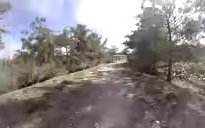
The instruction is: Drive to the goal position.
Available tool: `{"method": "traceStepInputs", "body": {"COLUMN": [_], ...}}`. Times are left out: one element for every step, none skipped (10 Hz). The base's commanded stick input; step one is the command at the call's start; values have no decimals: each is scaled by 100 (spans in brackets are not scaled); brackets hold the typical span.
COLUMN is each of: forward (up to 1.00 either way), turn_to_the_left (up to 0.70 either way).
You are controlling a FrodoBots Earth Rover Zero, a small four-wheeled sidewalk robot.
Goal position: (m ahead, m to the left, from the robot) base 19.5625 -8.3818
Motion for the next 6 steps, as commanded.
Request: {"method": "traceStepInputs", "body": {"forward": [85, 85, 85, 85, 85, 85], "turn_to_the_left": [0, 0, 0, 0, 0, 0]}}
